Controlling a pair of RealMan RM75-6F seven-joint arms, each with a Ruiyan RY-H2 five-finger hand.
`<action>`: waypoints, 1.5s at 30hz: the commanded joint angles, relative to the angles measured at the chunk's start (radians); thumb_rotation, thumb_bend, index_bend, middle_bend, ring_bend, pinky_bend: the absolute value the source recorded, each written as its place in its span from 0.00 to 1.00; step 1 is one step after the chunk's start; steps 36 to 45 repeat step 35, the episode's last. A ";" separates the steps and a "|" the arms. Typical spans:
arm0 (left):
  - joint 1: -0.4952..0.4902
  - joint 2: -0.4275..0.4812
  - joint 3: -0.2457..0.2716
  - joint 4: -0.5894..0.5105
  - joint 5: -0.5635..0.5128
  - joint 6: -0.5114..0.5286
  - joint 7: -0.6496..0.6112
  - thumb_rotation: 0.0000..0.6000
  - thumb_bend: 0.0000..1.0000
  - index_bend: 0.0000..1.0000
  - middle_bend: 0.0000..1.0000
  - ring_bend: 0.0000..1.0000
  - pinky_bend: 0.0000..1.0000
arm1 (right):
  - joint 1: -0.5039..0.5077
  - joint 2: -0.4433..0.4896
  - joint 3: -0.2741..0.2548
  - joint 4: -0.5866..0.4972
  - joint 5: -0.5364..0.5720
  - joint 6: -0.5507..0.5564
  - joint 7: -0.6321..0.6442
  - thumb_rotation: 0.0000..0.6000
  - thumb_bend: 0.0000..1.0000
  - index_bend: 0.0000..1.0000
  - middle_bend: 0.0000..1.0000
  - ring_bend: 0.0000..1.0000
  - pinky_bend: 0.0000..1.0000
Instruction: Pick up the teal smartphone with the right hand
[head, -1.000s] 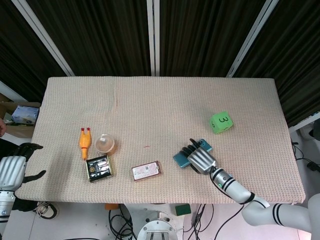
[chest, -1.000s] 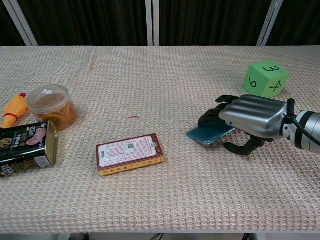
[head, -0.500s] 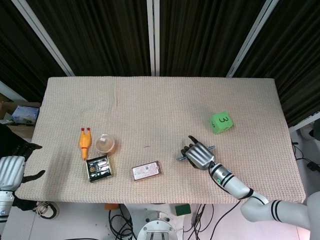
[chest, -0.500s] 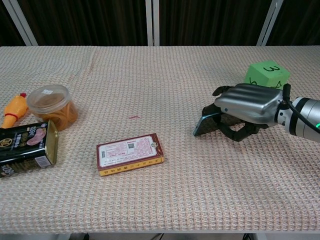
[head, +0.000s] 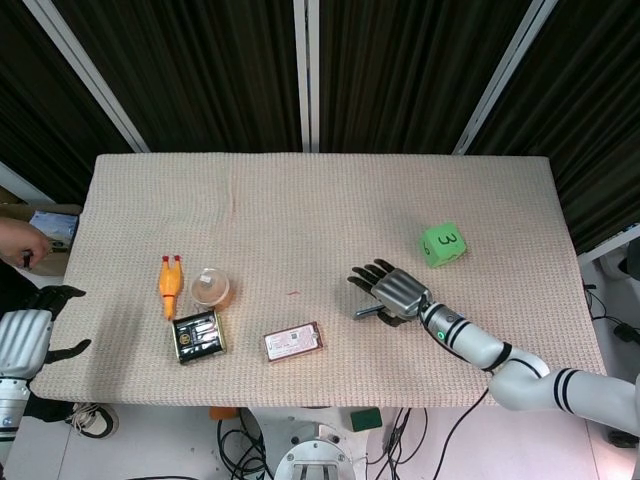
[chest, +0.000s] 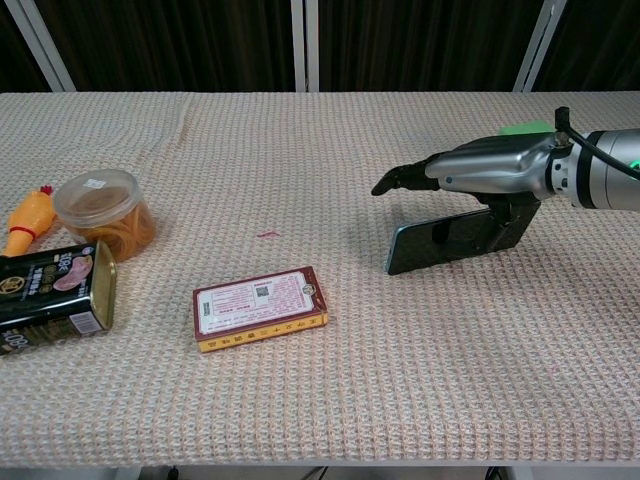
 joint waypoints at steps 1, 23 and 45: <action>-0.002 0.000 0.000 -0.003 -0.004 -0.007 0.004 1.00 0.07 0.29 0.27 0.21 0.35 | 0.033 -0.039 0.013 0.074 -0.031 -0.009 0.058 1.00 0.39 0.00 0.00 0.00 0.00; 0.002 -0.013 -0.004 0.013 0.006 0.018 -0.007 1.00 0.08 0.29 0.27 0.21 0.35 | -0.464 -0.036 -0.117 -0.009 -0.101 0.811 -0.285 1.00 0.29 0.00 0.00 0.00 0.00; 0.013 -0.025 0.005 0.004 0.042 0.059 0.008 1.00 0.07 0.29 0.27 0.21 0.35 | -0.754 0.016 -0.130 0.022 0.046 1.021 -0.190 1.00 0.28 0.00 0.00 0.00 0.00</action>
